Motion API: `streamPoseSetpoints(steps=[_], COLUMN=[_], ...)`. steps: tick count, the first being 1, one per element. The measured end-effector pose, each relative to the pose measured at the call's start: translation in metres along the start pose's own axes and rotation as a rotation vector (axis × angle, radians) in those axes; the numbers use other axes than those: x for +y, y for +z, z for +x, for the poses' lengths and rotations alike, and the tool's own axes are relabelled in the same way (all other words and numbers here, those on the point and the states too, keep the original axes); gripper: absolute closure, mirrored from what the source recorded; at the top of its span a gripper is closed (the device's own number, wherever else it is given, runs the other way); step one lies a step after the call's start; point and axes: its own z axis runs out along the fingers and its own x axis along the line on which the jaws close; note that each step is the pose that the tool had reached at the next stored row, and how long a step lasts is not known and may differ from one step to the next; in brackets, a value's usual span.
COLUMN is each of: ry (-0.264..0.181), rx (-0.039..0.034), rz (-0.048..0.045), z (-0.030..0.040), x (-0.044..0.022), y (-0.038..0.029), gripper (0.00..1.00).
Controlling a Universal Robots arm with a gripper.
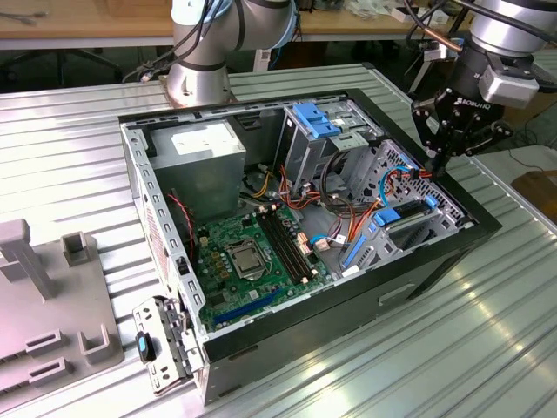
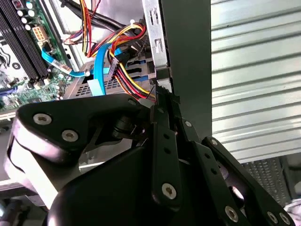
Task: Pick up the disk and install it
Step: 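Insert the first disk wire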
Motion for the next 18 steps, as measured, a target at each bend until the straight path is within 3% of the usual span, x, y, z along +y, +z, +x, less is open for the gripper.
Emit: streamPoseSetpoints(steps=[11,18], ry=[0.137,0.265], rx=[-0.0033,-0.0061], rz=[-0.0155,-0.0301], z=[0.0015,0.0019], x=[-0.0025,-0.0038], y=[0.0012,0.0012], gripper=[0.84,0.84])
